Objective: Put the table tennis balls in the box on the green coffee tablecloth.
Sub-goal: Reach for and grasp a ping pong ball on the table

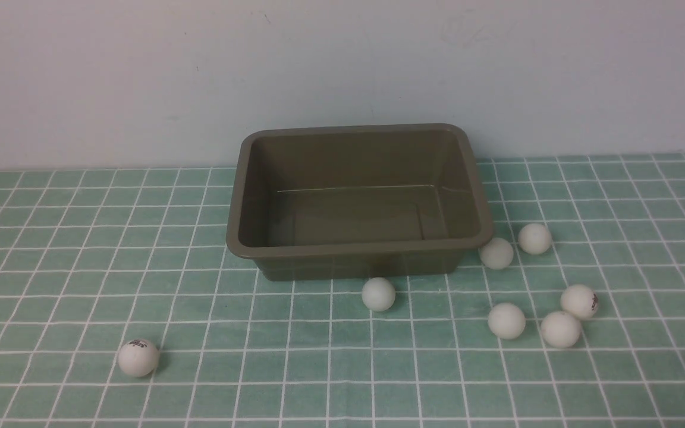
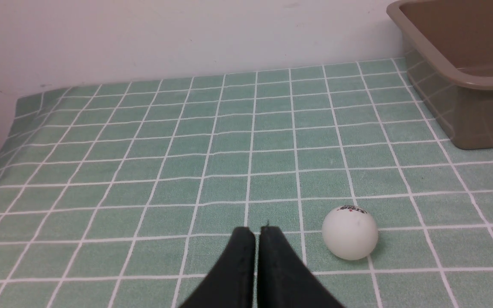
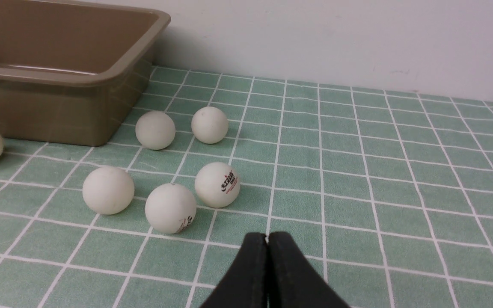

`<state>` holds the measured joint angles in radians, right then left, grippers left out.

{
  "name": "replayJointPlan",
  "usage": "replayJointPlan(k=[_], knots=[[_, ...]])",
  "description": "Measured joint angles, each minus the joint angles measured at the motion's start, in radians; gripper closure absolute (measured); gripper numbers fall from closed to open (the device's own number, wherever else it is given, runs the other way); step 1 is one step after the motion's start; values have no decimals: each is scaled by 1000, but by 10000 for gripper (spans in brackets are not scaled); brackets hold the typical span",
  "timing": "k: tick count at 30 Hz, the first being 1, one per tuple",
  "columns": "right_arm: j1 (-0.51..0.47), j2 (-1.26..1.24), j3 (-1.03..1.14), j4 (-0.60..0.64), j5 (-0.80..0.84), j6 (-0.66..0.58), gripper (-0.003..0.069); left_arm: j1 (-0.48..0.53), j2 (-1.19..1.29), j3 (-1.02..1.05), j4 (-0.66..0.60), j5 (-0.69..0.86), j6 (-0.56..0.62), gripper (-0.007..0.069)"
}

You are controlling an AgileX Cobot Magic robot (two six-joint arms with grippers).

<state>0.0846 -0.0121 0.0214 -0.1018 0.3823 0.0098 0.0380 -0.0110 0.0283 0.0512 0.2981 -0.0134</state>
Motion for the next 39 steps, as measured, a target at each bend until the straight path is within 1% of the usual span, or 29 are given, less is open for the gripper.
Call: replayJointPlan(k=[4,5,6,9,13,15,18,20,23,25,27,30,31,32,34,36,37,39], knots=[[0,0,9,13,-172,11,676,0,0,0,0,0,0,629],[0,0,9,22,-246,17,676,0,0,0,0,0,0,629],[0,0,9,26,-354,21,676,0,0,0,0,0,0,629],[0,0,9,27,-517,22,676,0,0,0,0,0,0,629],[0,0,8,26,-813,22,676,0,0,0,0,0,0,629],[0,0,8,26,-907,22,676,0,0,0,0,0,0,629],[0,0,8,26,-973,26,676,0,0,0,0,0,0,629],[0,0,8,25,-988,33,676,0,0,0,0,0,0,629],[0,0,8,21,-1011,79,676,0,0,0,0,0,0,629],[0,0,-16,-8,-944,124,676,0,0,0,0,0,0,629],[0,0,-89,-76,-825,169,676,0,0,0,0,0,0,629],[0,32,-225,-186,-585,255,676,0,0,0,0,0,0,629],[0,77,-310,-236,-438,318,676,0,0,0,0,0,0,629],[0,126,-367,-260,-350,358,676,0,0,0,0,0,0,629],[0,223,-447,-271,-197,393,676,0,0,0,0,0,0,629],[0,310,-498,-265,-97,394,676,0,0,0,0,0,0,629],[0,390,-536,-243,-21,381,676,0,0,0,0,0,0,629],[0,475,-567,-212,51,344,676,0,0,0,0,0,0,629]])
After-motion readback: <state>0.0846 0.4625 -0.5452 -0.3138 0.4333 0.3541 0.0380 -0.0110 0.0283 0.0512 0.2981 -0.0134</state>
